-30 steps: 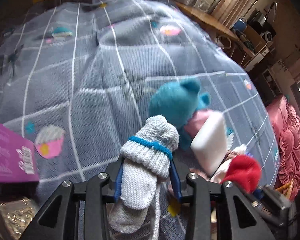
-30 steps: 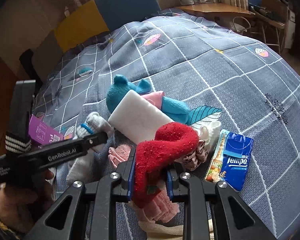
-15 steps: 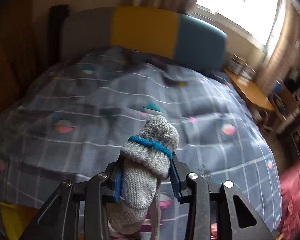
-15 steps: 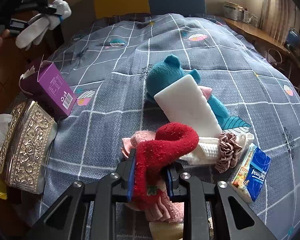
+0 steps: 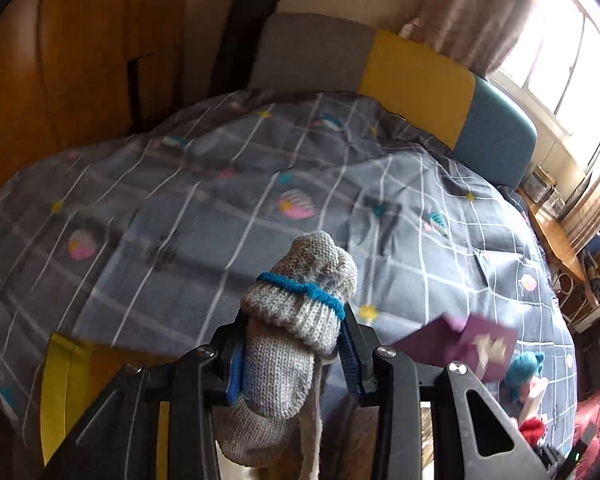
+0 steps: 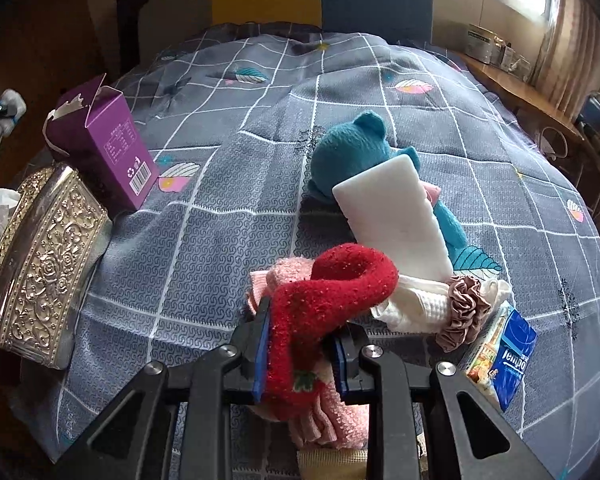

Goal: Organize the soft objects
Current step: 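Carry the mitten to the gold tray and release it with the left gripper, then carry the red sock to the gold tray with the right gripper, then open the right gripper to drop the sock and withdraw both grippers, then reach the right gripper to the beige mesh roll and grasp it, then grasp the pink fuzzy sock roll with the left gripper while the right holds the mesh roll, then release the pink sock roll into the tray with the left gripper while the right carries the mesh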

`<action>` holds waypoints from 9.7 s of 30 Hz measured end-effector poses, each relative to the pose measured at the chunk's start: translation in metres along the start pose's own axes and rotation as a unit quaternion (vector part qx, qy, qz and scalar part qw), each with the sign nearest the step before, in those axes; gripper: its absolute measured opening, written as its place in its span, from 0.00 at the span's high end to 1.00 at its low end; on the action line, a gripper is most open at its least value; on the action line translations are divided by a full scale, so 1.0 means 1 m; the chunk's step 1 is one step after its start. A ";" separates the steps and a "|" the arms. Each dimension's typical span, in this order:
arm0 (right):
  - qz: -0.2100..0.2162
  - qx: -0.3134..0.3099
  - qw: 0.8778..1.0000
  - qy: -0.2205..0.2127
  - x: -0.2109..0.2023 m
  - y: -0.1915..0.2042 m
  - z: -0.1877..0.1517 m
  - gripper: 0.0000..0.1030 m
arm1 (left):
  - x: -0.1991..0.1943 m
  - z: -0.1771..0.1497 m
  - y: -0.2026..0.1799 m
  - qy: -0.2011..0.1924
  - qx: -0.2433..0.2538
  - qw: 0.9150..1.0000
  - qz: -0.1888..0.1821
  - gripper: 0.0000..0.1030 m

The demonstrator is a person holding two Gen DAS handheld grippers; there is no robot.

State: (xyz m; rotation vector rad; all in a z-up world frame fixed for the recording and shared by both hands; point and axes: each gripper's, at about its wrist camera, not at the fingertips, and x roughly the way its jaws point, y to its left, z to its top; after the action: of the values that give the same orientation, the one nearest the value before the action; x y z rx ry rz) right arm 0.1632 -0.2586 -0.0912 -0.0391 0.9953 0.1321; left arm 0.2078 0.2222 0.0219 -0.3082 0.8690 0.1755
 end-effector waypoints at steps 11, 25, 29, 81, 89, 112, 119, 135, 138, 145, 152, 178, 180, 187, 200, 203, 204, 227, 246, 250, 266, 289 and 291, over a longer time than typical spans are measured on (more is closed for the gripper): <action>-0.006 -0.002 1.000 -0.003 0.002 0.002 -0.001 0.75 | -0.018 -0.088 0.089 0.010 -0.048 0.999 0.015 0.63; -0.020 -0.003 1.000 -0.004 0.005 0.007 -0.003 0.75 | 0.040 -0.114 0.112 0.058 -0.075 0.994 0.048 0.50; -0.021 -0.001 1.000 -0.005 0.005 0.007 -0.004 0.75 | 0.028 -0.120 0.108 0.039 -0.080 0.995 0.039 0.40; 0.102 0.046 0.992 -0.063 -0.030 0.109 0.190 0.76 | -0.063 -0.184 0.041 -0.029 0.044 0.999 -0.005 0.40; 0.232 -0.086 0.967 -0.065 -0.061 0.225 0.179 0.76 | -0.071 -0.182 0.063 -0.043 0.016 0.999 0.012 0.40; 0.301 -0.239 0.921 0.061 -0.007 0.405 0.023 0.31 | -0.085 -0.175 0.114 -0.066 -0.042 0.995 0.056 0.40; 0.271 -0.229 0.935 0.008 -0.031 0.388 0.029 0.31 | -0.088 -0.177 0.103 -0.068 -0.028 0.996 0.051 0.40; 0.205 -0.172 0.955 -0.128 -0.094 0.305 0.020 0.22 | -0.100 -0.177 0.067 -0.083 0.017 0.996 0.033 0.40; 0.194 -0.161 0.958 -0.139 -0.101 0.289 0.020 0.22 | -0.101 -0.177 0.061 -0.083 0.026 0.996 0.030 0.40; 0.173 -0.131 0.963 -0.159 -0.109 0.255 0.017 0.22 | -0.105 -0.179 0.043 -0.086 0.049 0.995 0.022 0.40; 0.146 -0.094 0.970 -0.171 -0.114 0.217 0.016 0.20 | -0.108 -0.179 0.026 -0.087 0.073 0.993 0.010 0.40; 0.002 0.202 0.967 -0.157 -0.126 -0.041 -0.010 0.17 | -0.120 -0.177 -0.095 -0.085 0.208 0.967 -0.118 0.40; 0.004 0.236 0.962 -0.140 -0.124 -0.064 -0.016 0.17 | -0.118 -0.178 -0.109 -0.075 0.219 0.963 -0.134 0.40; 0.015 0.303 0.952 -0.028 -0.093 -0.105 -0.038 0.17 | -0.111 -0.193 -0.155 -0.049 0.273 0.947 -0.164 0.40; 0.029 0.427 0.901 0.075 -0.024 -0.098 -0.081 0.25 | -0.097 -0.213 -0.192 -0.013 0.321 0.928 -0.189 0.40; 0.007 0.449 0.890 0.075 -0.018 -0.101 -0.085 0.32 | -0.096 -0.214 -0.197 -0.009 0.326 0.924 -0.197 0.40; 0.006 0.460 0.885 0.070 -0.017 -0.104 -0.088 0.33 | -0.096 -0.215 -0.199 -0.008 0.328 0.923 -0.200 0.40; -0.077 0.289 0.954 -0.021 -0.070 -0.083 -0.030 0.56 | -0.051 -0.224 -0.242 0.085 0.314 0.918 -0.226 0.40; -0.143 0.296 0.939 -0.103 -0.069 -0.124 -0.023 0.56 | 0.067 -0.236 -0.353 0.255 0.172 0.919 -0.247 0.45; -0.127 0.301 0.939 -0.105 -0.068 -0.124 -0.024 0.56 | 0.087 -0.241 -0.364 0.272 0.134 0.927 -0.221 0.45; -0.079 0.280 0.955 -0.065 -0.050 -0.115 -0.022 0.56 | 0.076 -0.249 -0.357 0.243 0.194 0.924 -0.220 0.61; -0.027 0.195 0.974 0.112 0.019 -0.079 -0.029 0.55 | 0.092 -0.245 -0.325 0.245 0.194 0.934 -0.172 0.50; -0.027 0.196 0.975 0.106 0.017 -0.079 -0.029 0.56 | 0.088 -0.246 -0.326 0.235 0.210 0.933 -0.177 0.56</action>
State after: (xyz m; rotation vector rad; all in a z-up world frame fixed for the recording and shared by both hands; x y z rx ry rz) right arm 0.1587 -0.3381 -0.1237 0.2851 1.2182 -0.1232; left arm 0.1758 -0.1652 -0.1318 -0.0977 1.2782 -0.4350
